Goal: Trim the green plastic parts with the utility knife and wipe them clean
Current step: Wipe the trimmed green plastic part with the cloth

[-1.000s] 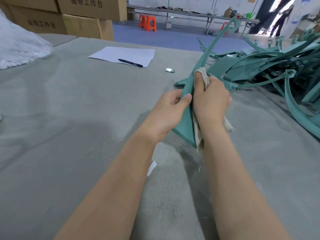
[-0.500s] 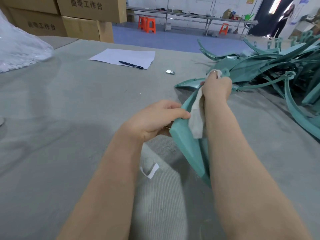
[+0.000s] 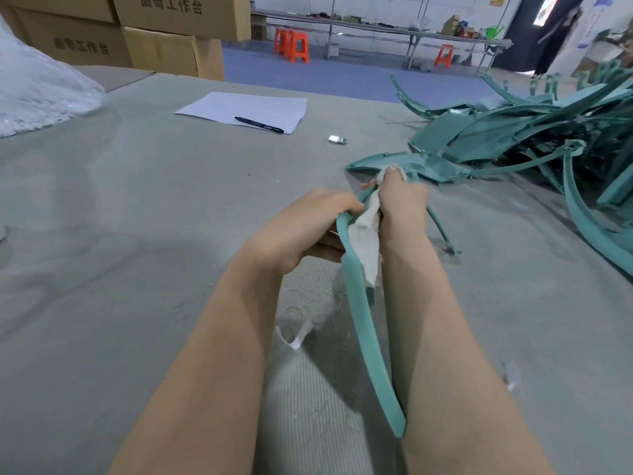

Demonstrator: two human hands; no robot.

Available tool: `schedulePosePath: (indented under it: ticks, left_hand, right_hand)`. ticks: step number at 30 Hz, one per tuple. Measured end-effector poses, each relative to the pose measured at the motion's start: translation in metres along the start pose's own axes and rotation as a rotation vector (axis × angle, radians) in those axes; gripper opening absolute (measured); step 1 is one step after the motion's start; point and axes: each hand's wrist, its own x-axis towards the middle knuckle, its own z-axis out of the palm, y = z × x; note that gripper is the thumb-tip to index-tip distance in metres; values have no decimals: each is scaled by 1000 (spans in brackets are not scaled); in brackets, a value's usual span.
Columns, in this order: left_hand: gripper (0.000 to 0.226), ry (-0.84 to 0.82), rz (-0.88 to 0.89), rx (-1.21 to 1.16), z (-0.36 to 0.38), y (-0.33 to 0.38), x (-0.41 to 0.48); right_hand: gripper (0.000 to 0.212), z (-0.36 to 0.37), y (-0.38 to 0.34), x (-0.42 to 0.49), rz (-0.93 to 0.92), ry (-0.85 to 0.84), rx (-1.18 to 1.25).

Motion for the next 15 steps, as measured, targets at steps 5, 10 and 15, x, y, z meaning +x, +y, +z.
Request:
schedulePosePath:
  ticks: [5, 10, 15]
  left_hand:
    - [42, 141, -69, -304, -12, -6, 8]
    - [22, 9, -287, -377, -24, -15, 10]
    - [23, -116, -308, -369, -27, -12, 10]
  right_hand:
    - [38, -20, 11, 1, 30, -215, -132]
    - [36, -44, 8, 16, -40, 168, 178]
    - [29, -49, 9, 18, -75, 51, 137]
